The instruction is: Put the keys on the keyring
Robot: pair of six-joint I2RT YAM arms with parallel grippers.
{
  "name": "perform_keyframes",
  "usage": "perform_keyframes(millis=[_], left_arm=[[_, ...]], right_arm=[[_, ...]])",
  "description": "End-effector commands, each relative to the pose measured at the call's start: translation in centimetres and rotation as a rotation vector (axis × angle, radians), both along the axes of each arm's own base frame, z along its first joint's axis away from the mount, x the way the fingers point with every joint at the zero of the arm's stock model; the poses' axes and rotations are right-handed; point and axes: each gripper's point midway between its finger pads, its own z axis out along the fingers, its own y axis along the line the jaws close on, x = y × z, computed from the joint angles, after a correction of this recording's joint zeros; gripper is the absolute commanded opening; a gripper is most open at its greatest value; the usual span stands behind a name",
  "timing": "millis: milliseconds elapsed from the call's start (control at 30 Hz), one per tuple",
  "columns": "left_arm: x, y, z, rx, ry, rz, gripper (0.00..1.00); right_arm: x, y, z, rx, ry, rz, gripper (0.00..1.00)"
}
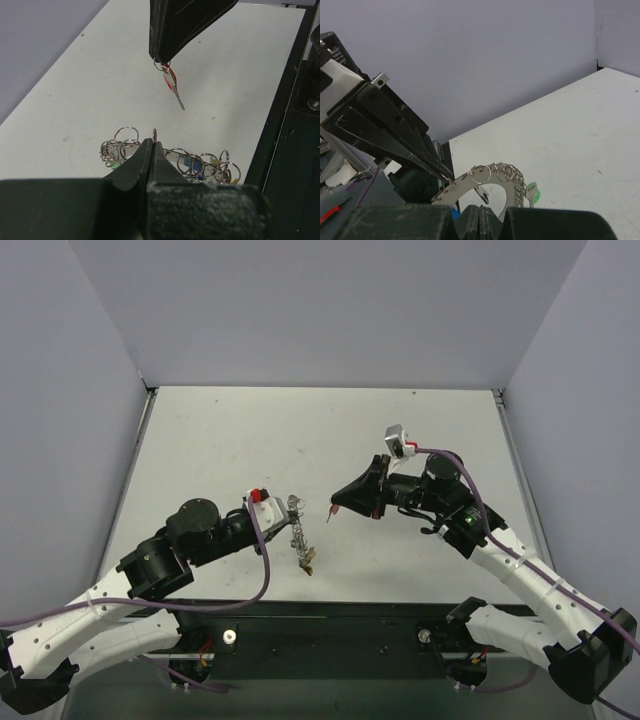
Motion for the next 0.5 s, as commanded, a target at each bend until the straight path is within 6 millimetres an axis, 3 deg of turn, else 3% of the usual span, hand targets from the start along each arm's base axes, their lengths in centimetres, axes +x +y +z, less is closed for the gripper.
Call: perform_keyframes(millis=[0,467], left_arm=[[-0.7,-0.9,4.7,-0.138,-0.098,-0.066,0.0],[-0.1,0.4,5.8,-0.234,-0.073,-0.024,0.0]], right_arm=[[-0.6,1.0,5.0,0.12,-0.118,0.036,0.0],[-1.7,3.5,5.9,0.188,-0.14,0.057,0.0]])
